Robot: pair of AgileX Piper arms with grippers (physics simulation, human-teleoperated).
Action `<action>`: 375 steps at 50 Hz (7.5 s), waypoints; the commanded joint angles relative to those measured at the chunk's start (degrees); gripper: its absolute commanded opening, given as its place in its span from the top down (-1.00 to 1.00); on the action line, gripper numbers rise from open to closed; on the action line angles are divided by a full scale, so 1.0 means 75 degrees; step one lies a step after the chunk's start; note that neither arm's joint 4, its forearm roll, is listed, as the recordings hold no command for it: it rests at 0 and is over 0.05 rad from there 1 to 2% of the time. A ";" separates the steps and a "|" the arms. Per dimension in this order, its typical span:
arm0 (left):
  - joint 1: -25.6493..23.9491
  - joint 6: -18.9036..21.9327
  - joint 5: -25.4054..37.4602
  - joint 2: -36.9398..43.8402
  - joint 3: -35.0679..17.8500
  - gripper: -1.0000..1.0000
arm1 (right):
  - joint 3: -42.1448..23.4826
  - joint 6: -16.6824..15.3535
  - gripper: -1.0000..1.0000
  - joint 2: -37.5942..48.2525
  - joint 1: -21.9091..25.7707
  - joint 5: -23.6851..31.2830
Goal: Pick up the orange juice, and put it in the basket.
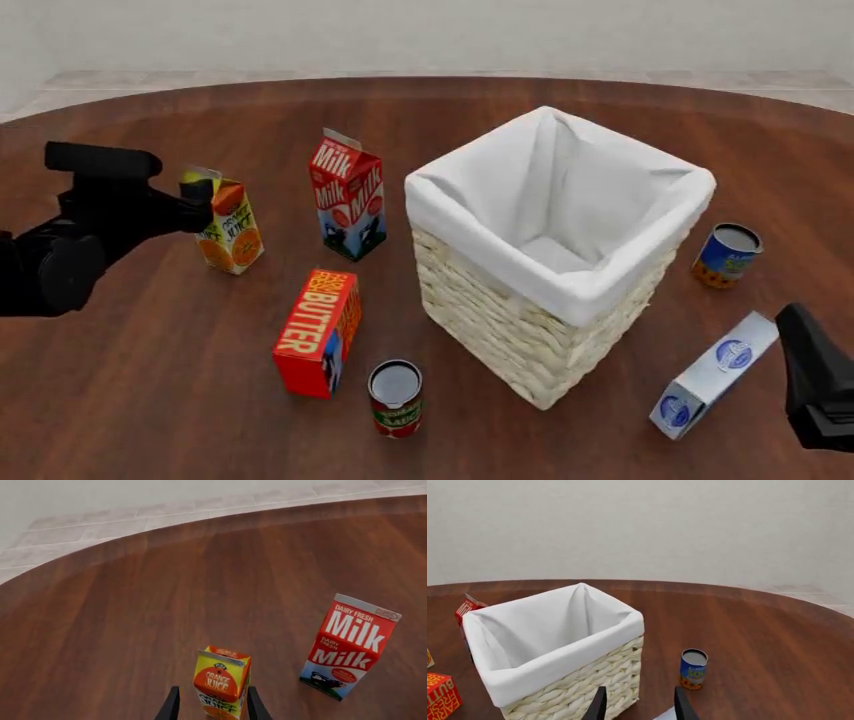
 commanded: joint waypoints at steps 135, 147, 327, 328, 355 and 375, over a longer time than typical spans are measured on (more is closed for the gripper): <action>0.0177 -0.0272 -0.0549 0.1653 -0.0929 1.00 | 0.0007 0.0065 -1.00 -0.0053 -0.0111 0.0071; 0.0278 -0.0284 -0.0547 0.1396 -0.0852 1.00 | -0.0001 0.0063 -1.00 -0.0048 -0.0123 0.0049; -0.6526 0.0041 0.1347 -0.1148 -0.3636 1.00 | -0.0122 0.0275 -1.00 -0.0076 -0.0192 -0.0163; -0.6538 0.0024 0.1321 -0.1066 -0.3677 1.00 | -0.0125 0.0277 -1.00 -0.0076 -0.0193 -0.0164; -0.6908 0.0382 0.1088 0.0441 -0.4717 1.00 | -0.0013 0.0373 -1.00 -0.0076 -0.0170 -0.0305; -0.6981 0.0488 0.0574 0.1779 -0.5121 1.00 | 0.0038 0.0468 -1.00 -0.0073 -0.0144 -0.0349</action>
